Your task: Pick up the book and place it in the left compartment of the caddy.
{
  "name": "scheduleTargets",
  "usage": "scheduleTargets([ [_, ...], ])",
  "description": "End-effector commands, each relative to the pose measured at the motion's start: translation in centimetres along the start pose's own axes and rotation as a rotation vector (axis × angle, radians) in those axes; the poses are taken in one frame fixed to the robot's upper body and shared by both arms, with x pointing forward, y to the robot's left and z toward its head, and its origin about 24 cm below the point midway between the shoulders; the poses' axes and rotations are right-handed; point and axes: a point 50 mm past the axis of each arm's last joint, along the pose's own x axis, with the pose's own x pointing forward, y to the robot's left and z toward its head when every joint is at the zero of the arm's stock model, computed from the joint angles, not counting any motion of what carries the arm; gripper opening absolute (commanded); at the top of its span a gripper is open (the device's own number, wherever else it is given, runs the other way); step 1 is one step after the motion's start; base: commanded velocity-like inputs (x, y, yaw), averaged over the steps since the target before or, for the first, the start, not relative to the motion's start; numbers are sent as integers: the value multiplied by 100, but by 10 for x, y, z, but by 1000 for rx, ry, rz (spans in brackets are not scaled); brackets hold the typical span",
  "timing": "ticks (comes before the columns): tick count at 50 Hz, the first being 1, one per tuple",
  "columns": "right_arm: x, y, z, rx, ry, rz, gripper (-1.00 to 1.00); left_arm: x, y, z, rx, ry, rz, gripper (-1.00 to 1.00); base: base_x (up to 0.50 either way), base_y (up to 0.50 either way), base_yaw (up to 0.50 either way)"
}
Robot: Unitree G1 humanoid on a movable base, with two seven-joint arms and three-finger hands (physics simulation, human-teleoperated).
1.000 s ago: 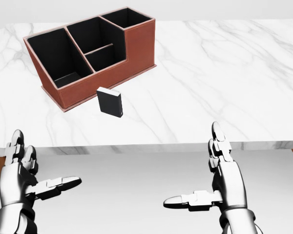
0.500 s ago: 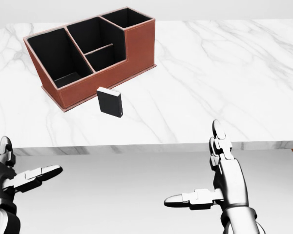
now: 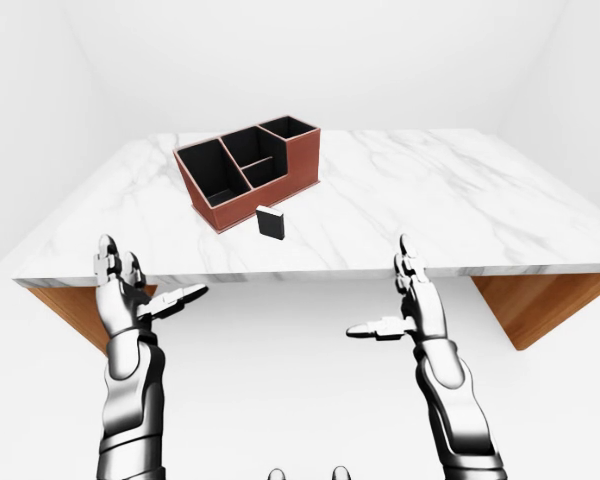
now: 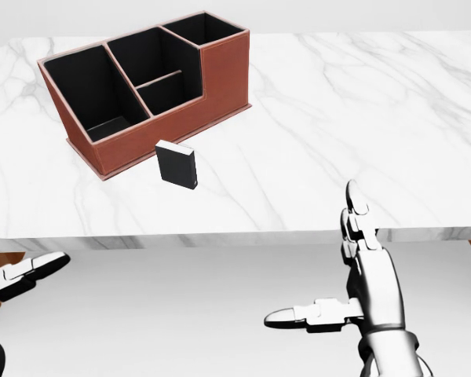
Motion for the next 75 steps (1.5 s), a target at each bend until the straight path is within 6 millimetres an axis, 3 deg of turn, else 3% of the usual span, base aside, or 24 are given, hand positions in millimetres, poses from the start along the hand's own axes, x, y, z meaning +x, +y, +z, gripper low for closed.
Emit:
scheduleTargets([
  [1,-6,0,38,-8,-164,-18,100,2,2,4,0,-14,17,100,0,0,0],
  [14,-30,-3,113,-73,-502,-45,100,1,6,6,-2,-24,29,100,0,0,0],
  [27,-51,-12,145,-90,-667,-111,100,1,8,8,-3,-29,35,100,0,0,0],
  [43,-45,-17,135,-73,-614,-131,100,1,10,13,-6,-50,40,100,0,2,0],
  [66,-41,-15,126,-65,-564,-127,100,2,11,10,-4,-35,45,100,0,50,0],
  [75,-43,-14,131,-61,-590,-128,100,2,10,9,-4,-35,42,100,0,50,0],
])
